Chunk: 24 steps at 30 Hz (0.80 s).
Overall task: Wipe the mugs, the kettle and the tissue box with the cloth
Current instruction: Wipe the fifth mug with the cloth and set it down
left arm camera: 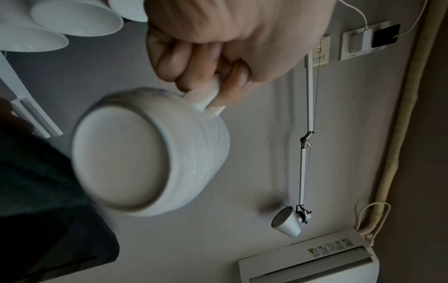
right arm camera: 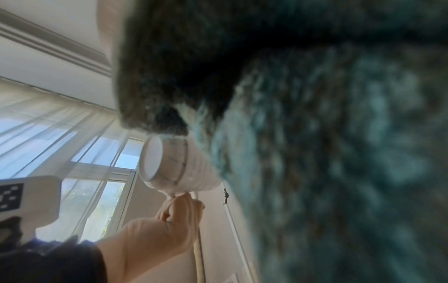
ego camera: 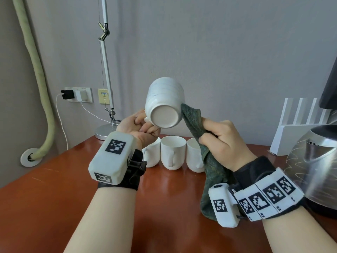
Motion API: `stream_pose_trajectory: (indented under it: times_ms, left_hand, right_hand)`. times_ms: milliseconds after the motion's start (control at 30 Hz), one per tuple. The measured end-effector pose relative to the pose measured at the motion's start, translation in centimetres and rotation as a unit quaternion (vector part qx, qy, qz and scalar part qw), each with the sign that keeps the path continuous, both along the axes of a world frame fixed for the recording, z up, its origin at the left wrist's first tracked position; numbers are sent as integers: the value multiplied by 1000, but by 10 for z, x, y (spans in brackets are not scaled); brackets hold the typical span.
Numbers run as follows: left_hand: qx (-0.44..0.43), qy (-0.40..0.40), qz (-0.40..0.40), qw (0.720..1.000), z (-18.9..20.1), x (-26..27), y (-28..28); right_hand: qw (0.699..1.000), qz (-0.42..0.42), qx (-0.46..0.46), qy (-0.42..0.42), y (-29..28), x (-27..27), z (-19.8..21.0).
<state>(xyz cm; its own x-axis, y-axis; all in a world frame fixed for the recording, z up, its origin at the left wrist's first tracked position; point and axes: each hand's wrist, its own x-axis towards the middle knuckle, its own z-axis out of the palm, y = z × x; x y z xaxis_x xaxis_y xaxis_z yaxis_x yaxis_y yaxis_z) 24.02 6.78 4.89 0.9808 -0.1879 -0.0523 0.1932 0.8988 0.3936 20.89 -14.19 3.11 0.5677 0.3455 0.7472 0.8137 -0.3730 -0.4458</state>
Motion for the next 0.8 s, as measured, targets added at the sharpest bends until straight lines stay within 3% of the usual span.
stream_pose_trajectory:
  times_ms: [133, 267, 400, 533, 667, 800]
  left_hand:
    - [-23, 6, 18, 1000, 1, -1, 2]
    - [3, -37, 2, 999, 3, -1, 5]
    - [80, -99, -29, 991, 12, -5, 5]
    - [238, -129, 56, 961, 24, -13, -6]
    - [349, -159, 50, 922, 24, -20, -18]
    - [335, -173, 27, 926, 29, -26, -21]
  right_hand:
    - [999, -33, -13, -10, -4, 3, -3]
    - [997, -25, 67, -8, -8, 0, 2]
    - [992, -28, 123, 7, -6, -7, 9]
    - [987, -47, 155, 3, -5, -8, 15]
    - [989, -67, 134, 9, -6, -10, 15]
    - [990, -134, 17, 27, -6, -8, 14]
